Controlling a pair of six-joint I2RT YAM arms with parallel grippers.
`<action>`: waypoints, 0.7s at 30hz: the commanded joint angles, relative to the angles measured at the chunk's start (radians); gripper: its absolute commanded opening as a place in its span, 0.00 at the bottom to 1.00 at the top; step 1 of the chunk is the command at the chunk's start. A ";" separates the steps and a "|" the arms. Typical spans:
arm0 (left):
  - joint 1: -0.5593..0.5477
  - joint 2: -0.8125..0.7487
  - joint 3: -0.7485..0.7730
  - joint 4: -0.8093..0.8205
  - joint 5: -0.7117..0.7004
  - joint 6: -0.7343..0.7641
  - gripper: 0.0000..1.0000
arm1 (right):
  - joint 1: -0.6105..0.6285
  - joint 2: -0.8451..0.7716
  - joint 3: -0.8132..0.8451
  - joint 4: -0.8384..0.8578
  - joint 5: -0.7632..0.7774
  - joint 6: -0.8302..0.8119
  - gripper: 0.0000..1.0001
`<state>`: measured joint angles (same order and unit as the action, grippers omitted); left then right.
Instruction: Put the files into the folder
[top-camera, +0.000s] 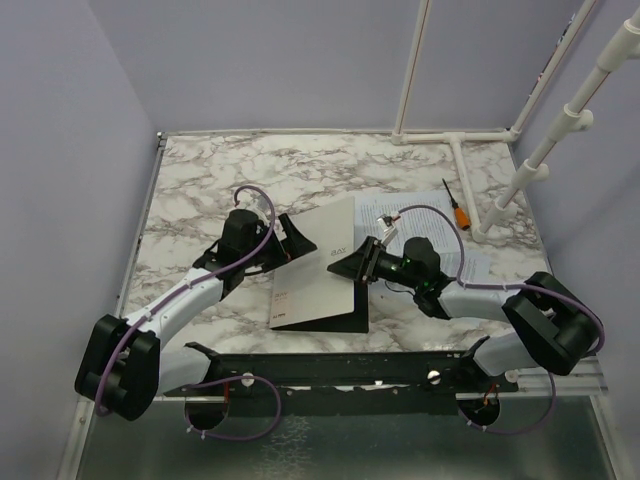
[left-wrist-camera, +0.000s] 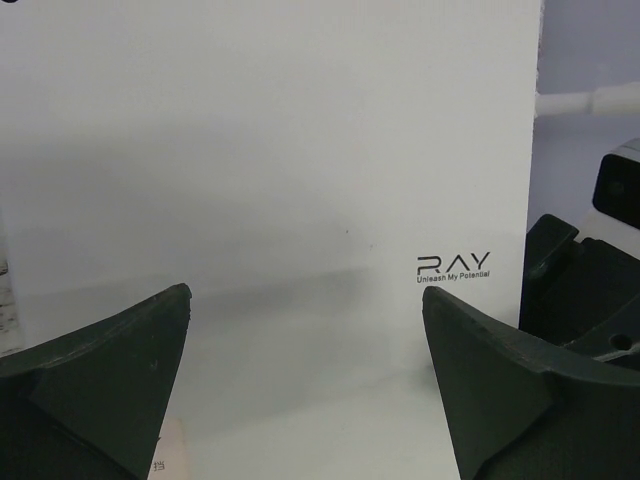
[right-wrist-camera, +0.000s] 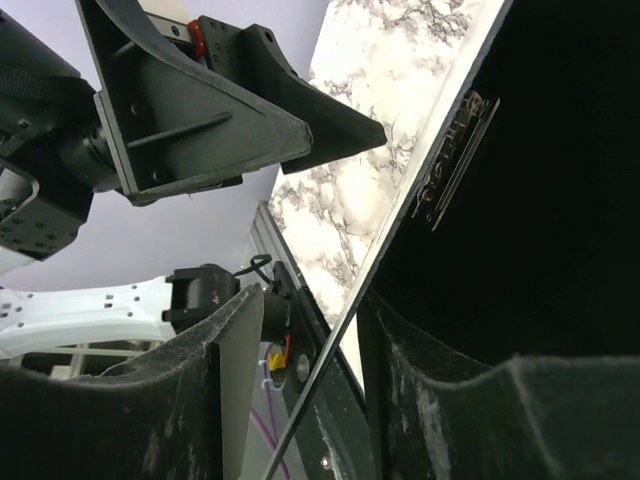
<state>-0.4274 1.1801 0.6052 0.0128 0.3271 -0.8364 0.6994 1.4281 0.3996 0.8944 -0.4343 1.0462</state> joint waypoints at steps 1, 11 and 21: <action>0.001 -0.026 0.024 -0.049 -0.023 0.028 0.99 | 0.008 -0.053 0.053 -0.151 0.039 -0.089 0.43; 0.001 -0.001 0.148 -0.214 -0.069 0.130 0.99 | 0.040 -0.118 0.193 -0.489 0.102 -0.244 0.00; 0.004 0.040 0.366 -0.430 -0.140 0.256 0.99 | 0.116 -0.121 0.375 -0.776 0.247 -0.360 0.01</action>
<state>-0.4274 1.2049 0.8814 -0.2916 0.2394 -0.6632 0.7898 1.3251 0.7010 0.2474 -0.2790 0.7776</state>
